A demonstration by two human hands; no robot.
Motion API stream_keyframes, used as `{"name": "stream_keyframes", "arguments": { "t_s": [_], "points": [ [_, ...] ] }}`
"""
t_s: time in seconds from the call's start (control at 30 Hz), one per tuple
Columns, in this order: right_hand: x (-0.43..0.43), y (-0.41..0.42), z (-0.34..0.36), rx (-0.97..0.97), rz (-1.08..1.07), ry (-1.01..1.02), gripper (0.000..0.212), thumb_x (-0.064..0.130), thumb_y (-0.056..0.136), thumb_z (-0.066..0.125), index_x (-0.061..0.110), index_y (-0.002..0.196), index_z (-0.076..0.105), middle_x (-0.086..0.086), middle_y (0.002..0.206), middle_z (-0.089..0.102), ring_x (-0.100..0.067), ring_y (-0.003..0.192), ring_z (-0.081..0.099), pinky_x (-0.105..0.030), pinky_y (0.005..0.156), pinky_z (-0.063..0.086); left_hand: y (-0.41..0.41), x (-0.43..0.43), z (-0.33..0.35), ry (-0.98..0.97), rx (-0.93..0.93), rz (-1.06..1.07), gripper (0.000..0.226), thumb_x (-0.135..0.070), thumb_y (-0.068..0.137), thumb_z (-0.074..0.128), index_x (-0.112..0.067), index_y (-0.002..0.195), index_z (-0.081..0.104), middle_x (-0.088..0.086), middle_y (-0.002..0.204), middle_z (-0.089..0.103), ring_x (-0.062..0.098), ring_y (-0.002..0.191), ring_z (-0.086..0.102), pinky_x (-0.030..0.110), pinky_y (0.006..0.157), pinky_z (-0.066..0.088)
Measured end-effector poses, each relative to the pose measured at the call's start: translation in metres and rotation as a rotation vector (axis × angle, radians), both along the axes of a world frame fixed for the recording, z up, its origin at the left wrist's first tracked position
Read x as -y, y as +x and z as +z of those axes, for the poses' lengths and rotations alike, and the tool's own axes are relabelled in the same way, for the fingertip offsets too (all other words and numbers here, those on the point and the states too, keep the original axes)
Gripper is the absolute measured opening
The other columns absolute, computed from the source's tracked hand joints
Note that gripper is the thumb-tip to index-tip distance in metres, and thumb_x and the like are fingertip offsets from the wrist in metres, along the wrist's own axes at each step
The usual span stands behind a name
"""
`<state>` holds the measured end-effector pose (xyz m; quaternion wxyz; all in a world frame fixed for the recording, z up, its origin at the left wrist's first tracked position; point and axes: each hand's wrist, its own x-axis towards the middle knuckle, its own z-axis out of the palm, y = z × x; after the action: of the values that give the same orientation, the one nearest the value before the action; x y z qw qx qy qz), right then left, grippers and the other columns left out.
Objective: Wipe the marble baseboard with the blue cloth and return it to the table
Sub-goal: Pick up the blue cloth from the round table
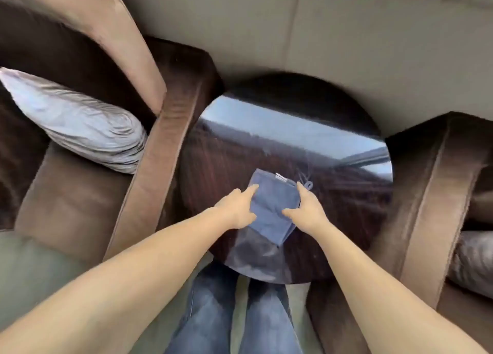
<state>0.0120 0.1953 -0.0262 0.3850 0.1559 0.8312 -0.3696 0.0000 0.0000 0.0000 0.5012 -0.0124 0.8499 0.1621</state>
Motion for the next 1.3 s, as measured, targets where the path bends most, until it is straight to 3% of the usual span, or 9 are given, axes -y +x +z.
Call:
{"name": "stream_keyframes", "arguments": {
  "t_s": [0.07,0.2,0.4,0.53,0.8,0.87,1.03,1.2,1.3],
  "points": [
    [0.005,0.004,-0.014,-0.03,-0.104,-0.088,0.085,0.005,0.076,0.069,0.016,0.152,0.033,-0.018,0.145,0.045,-0.031,0.119,0.055,-0.029,0.083,0.045,0.007,-0.006,-0.016,0.005,0.01,0.127,0.099,-0.034,0.087,0.065,-0.04,0.157,-0.006,0.018,0.144,0.041,0.042,0.126,0.052,0.047,0.106,0.044],
    [0.016,0.024,-0.036,-0.003,-0.42,0.064,0.089,0.01,0.079,0.072,0.018,0.155,0.025,-0.011,0.142,0.037,-0.021,0.093,0.057,-0.034,0.083,0.048,0.022,-0.022,-0.04,0.008,-0.049,0.471,0.11,-0.034,0.082,0.072,-0.043,0.155,-0.01,0.009,0.15,0.031,0.038,0.129,0.041,0.037,0.095,0.04],
    [0.026,0.019,-0.04,0.241,-0.697,-0.182,0.032,0.01,0.083,0.073,0.004,0.113,0.063,-0.015,0.109,0.073,-0.024,0.09,0.069,-0.037,0.077,0.057,0.01,-0.024,-0.047,0.144,0.083,0.902,0.063,-0.028,0.082,0.075,-0.015,0.137,0.048,0.011,0.123,0.068,0.03,0.112,0.064,0.04,0.098,0.052],
    [0.045,0.018,-0.016,0.37,-0.551,-0.429,0.024,0.012,0.09,0.067,0.008,0.114,0.069,-0.011,0.106,0.076,-0.015,0.08,0.073,-0.022,0.053,0.052,0.024,-0.001,-0.017,0.325,0.17,1.063,0.038,-0.025,0.087,0.07,-0.007,0.12,0.066,0.015,0.117,0.073,0.03,0.108,0.07,0.048,0.099,0.055],
    [0.178,0.075,0.069,0.353,-0.288,-0.547,0.026,0.011,0.091,0.066,0.006,0.117,0.067,-0.017,0.113,0.074,-0.035,0.105,0.07,-0.052,0.096,0.053,0.144,0.157,0.054,0.387,-0.043,1.283,0.028,-0.007,0.094,0.053,-0.011,0.119,0.065,0.012,0.12,0.071,0.025,0.107,0.067,0.031,0.095,0.054],
    [0.231,0.106,0.088,0.325,-0.214,-0.551,0.025,0.009,0.092,0.064,0.002,0.116,0.065,-0.021,0.112,0.074,-0.036,0.101,0.071,-0.049,0.09,0.057,0.199,0.208,0.076,0.404,-0.111,1.346,0.027,-0.005,0.094,0.053,-0.012,0.118,0.063,0.008,0.116,0.071,0.019,0.097,0.067,0.02,0.082,0.054],
    [0.405,0.23,0.132,0.283,0.021,-0.599,0.017,0.004,0.092,0.061,0.003,0.109,0.066,-0.016,0.095,0.077,-0.028,0.079,0.074,-0.033,0.061,0.059,0.373,0.36,0.132,0.454,-0.156,1.548,0.034,-0.002,0.094,0.053,-0.007,0.127,0.057,0.017,0.129,0.068,0.032,0.115,0.066,0.051,0.102,0.05],
    [0.549,0.357,0.198,0.256,0.246,-0.624,0.019,0.004,0.094,0.056,0.009,0.106,0.07,-0.016,0.106,0.076,-0.038,0.102,0.07,-0.056,0.094,0.053,0.516,0.472,0.193,0.355,-0.321,1.828,0.034,-0.003,0.094,0.051,-0.009,0.128,0.056,0.012,0.121,0.069,0.029,0.109,0.067,0.04,0.09,0.054],
    [0.615,0.399,0.24,0.211,0.362,-0.669,0.02,0.001,0.094,0.056,0.01,0.102,0.072,-0.018,0.106,0.076,-0.036,0.102,0.07,-0.053,0.095,0.054,0.572,0.522,0.229,0.392,-0.38,1.933,0.028,-0.005,0.096,0.051,-0.012,0.122,0.059,0.011,0.112,0.072,0.027,0.093,0.067,0.033,0.075,0.052]
  ]
}}
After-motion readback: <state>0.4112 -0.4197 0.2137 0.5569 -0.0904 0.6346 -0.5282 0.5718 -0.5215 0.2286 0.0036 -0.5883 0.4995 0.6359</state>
